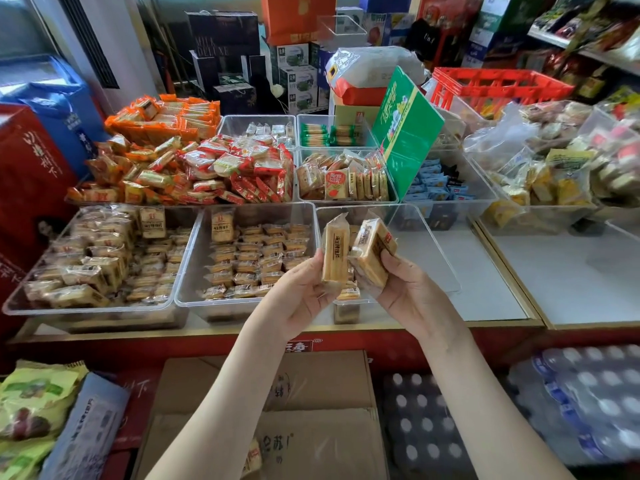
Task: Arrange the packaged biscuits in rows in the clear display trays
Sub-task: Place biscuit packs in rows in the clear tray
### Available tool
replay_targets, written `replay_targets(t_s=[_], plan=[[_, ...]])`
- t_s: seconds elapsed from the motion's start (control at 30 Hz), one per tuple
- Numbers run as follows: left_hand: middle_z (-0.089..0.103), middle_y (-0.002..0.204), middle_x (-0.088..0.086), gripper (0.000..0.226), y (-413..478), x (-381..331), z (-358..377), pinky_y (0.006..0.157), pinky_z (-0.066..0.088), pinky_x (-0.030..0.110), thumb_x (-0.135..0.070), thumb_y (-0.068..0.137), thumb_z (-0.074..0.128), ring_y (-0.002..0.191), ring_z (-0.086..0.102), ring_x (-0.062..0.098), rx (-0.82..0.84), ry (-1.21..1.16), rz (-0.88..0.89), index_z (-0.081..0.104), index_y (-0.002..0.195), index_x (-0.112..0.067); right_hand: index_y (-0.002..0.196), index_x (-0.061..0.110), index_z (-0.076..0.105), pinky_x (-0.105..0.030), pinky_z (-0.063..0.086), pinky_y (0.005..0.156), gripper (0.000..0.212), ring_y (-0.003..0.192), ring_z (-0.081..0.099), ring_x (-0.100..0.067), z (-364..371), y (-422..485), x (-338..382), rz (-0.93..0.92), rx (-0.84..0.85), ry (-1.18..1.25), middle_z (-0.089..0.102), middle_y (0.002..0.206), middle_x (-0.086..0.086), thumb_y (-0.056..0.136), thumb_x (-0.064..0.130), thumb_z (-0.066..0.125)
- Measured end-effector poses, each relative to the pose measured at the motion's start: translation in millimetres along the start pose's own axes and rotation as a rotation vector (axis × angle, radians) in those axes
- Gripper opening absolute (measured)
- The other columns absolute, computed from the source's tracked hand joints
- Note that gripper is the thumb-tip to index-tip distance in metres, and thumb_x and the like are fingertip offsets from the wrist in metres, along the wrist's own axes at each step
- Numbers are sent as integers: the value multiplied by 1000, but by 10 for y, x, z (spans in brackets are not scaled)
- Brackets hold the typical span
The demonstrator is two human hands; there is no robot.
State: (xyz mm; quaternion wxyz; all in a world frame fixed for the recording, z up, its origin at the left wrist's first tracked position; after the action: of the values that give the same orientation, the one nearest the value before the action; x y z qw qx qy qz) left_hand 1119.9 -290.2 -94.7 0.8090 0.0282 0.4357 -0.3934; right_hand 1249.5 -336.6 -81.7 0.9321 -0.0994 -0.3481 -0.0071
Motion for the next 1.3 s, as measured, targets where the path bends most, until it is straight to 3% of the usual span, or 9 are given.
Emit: replay_targets(t_s=[0.23,0.43,0.53,0.67,0.87,1.0,1.1,1.2,1.3], plan=[[73,101,8,24,9,-40,15,78,58,32,-27,95,54,87,69,19,-9,187,35,67,113,-18,138,3,48,-33,55,88,43,102,62,-23,-81,9,-89,48,-61,-146,63,120,-15,97,16,49],[72,103,3,26,-9,-122,20,80,58,32,-35,102,45,83,70,14,-92,399,42,61,123,-30,128,14,52,-35,58,77,39,89,68,-22,-109,38,-101,13,-114,-248,70,106,-11,90,18,56],[70,111,6,38,17,-117,48,83,58,31,-40,94,56,95,71,17,-67,452,23,56,130,-27,129,11,55,-35,58,77,47,92,69,-22,-90,49,-92,29,-115,-340,69,107,-12,88,34,57],[65,117,9,62,113,-130,51,87,57,30,-23,84,74,104,68,19,-106,512,52,44,138,-19,134,7,47,-30,56,74,55,99,69,-23,-111,74,24,-4,-67,-346,69,113,-13,82,17,64],[56,128,-10,63,51,-415,220,104,45,32,-17,79,80,120,52,6,-20,1309,634,48,133,-19,127,34,44,-36,43,104,65,126,50,-14,-96,27,503,-441,42,-1108,56,128,11,76,14,78],[54,138,1,53,-12,-414,362,122,18,44,-26,85,65,138,39,17,122,1690,1193,48,134,-15,124,32,39,-29,21,119,57,143,25,-18,-49,-12,549,-779,213,-1527,40,139,4,84,3,67],[53,138,9,42,20,-282,348,119,27,42,-22,92,59,135,43,23,185,1799,1396,48,131,-13,125,25,38,-29,20,120,39,144,23,-18,-81,28,455,-829,329,-1626,36,141,2,90,11,49],[60,131,17,41,76,-189,295,108,42,37,-23,91,60,128,48,27,133,1784,1310,48,128,-9,124,25,36,-18,36,109,52,133,45,-18,-229,165,408,-632,298,-1506,46,134,11,86,3,65],[66,119,8,55,257,-215,130,89,53,28,-28,81,77,110,61,17,-171,1441,839,50,126,-10,122,27,43,-21,49,93,68,104,63,-8,-450,382,433,-286,42,-1050,62,112,10,70,7,83]])
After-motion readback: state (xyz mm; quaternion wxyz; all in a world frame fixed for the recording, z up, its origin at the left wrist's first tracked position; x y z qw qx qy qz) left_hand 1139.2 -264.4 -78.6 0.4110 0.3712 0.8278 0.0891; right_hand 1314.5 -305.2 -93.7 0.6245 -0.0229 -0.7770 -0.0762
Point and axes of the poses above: each hand's wrist, its own y-axis towards the middle knuckle, its own z-axis out of the palm, x = y × z, the point moved 7 cm from there along y, towards the middle knuckle
